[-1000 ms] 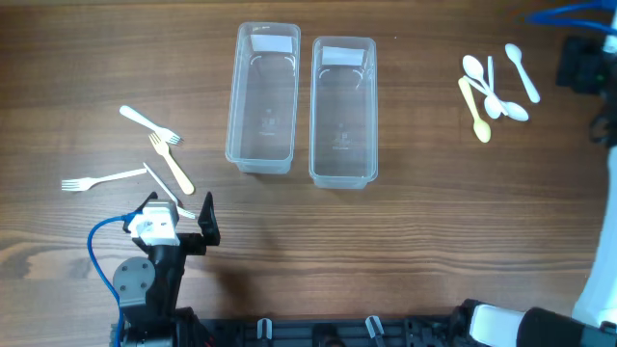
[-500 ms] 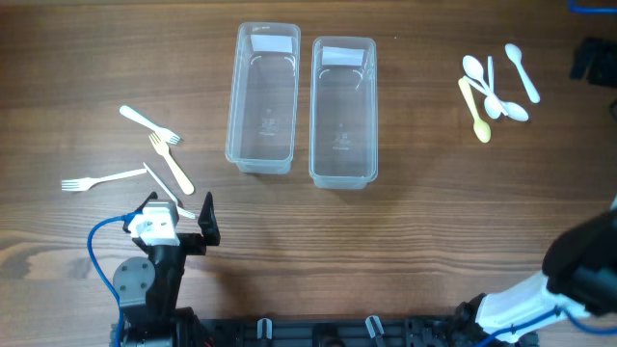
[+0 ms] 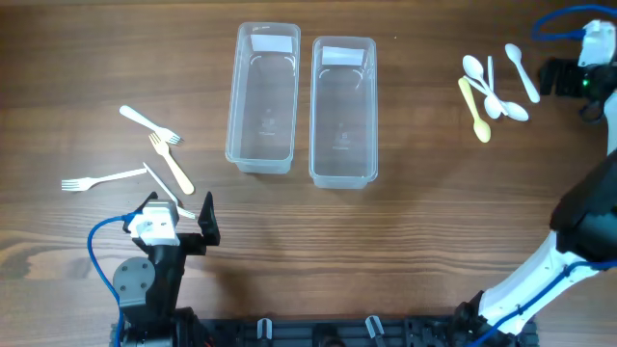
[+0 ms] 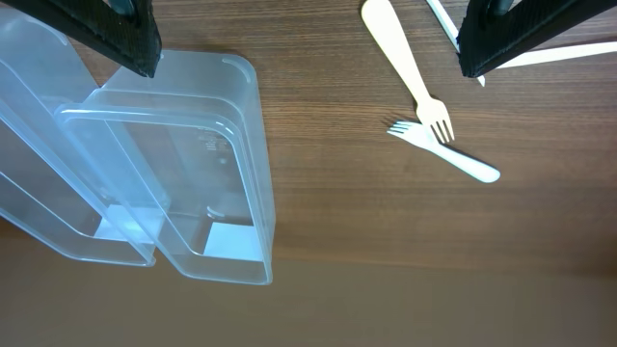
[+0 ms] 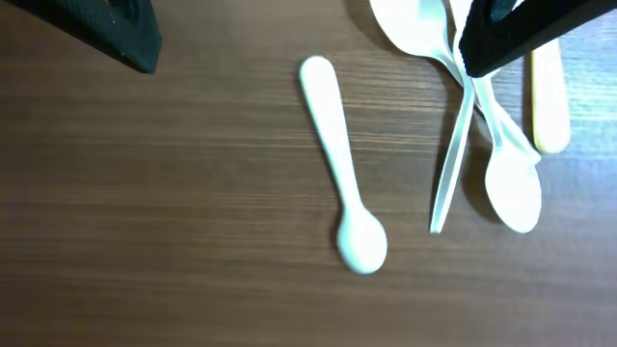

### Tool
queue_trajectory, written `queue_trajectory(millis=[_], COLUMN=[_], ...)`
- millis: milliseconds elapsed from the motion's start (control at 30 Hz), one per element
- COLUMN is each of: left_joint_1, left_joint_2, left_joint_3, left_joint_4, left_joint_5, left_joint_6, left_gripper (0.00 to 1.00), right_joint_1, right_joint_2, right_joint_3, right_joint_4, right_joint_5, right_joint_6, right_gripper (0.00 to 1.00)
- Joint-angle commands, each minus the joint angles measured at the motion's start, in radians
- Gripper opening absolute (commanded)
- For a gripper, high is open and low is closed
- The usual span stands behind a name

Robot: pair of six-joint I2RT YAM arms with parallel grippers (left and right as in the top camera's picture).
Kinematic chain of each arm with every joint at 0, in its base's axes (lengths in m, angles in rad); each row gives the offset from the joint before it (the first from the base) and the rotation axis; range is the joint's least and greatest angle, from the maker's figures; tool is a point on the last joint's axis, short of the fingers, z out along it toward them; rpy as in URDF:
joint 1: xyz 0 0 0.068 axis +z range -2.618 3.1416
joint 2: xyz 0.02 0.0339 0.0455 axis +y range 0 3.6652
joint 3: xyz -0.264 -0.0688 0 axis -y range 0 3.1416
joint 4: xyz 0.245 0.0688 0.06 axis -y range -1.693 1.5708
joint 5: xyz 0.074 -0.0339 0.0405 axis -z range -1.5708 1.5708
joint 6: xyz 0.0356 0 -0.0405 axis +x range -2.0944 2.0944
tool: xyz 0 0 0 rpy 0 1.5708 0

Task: Pack container
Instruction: 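Move the right gripper over the spoon pile and grasp a white spoon, then carry the white spoon to the right container and release it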

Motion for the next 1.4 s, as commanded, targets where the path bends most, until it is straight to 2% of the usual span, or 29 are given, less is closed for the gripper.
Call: queue_trajectory(millis=[0,167,333,400,500,567,600,633,667,900,933,1200,1367], left_joint_1=[-0.007,-0.007,-0.007,-0.007,-0.007,-0.007,-0.007,-0.007,-0.007,-0.007,-0.007,-0.007,-0.007], left_joint_2=[-0.007,-0.007,-0.007,-0.007,-0.007,-0.007,-0.007,-0.007,-0.007,-0.007,-0.007,-0.007,-0.007], left_joint_3=[-0.006,-0.006,-0.006,-0.006,-0.006,-0.006,-0.006,-0.006,-0.006,-0.006,-0.006,-0.006,-0.006], left_joint_4=[0.003,0.003,0.003,0.003,0.003,0.003,0.003,0.003,0.003,0.003,0.003,0.003,0.003], left_joint_5=[-0.002,-0.002,-0.002,-0.002,-0.002,-0.002,-0.002,-0.002,-0.002,-0.002,-0.002,-0.002,-0.002], left_joint_6=[0.018,0.018,0.018,0.018,0.018,0.018,0.019,0.018,0.018,0.019,0.018,0.018,0.018], left_gripper=[1.0,1.0,1.0,1.0,1.0,1.0,1.0,1.0,1.0,1.0,1.0,1.0,1.0], right_joint_1=[0.025,0.032,0.032,0.032,0.032,0.032,0.032,0.032,0.033,0.04,0.045,0.086,0.113], right_joint_2=[0.086,0.192,0.253,0.255,0.255,0.255,0.255,0.255,0.255,0.254,0.254,0.21,0.067], right_joint_3=[0.016,0.013,0.012,0.012,0.012,0.012,0.012,0.012,0.012,0.012,0.012,0.012,0.012], right_joint_4=[0.015,0.048,0.097,0.115,0.117,0.117,0.117,0.116,0.114,0.091,0.087,0.056,0.039], right_joint_5=[-0.027,-0.024,0.063,0.065,0.061,0.035,0.019,0.016,0.017,-0.003,-0.022,-0.02,-0.013], right_joint_6=[-0.095,-0.094,-0.013,-0.015,-0.016,-0.016,-0.016,-0.015,-0.016,0.011,0.011,0.063,0.063], right_gripper=[0.91,0.82,0.9,0.89,0.72,0.7,0.66,0.55,0.49,0.15,0.05,0.04,0.04])
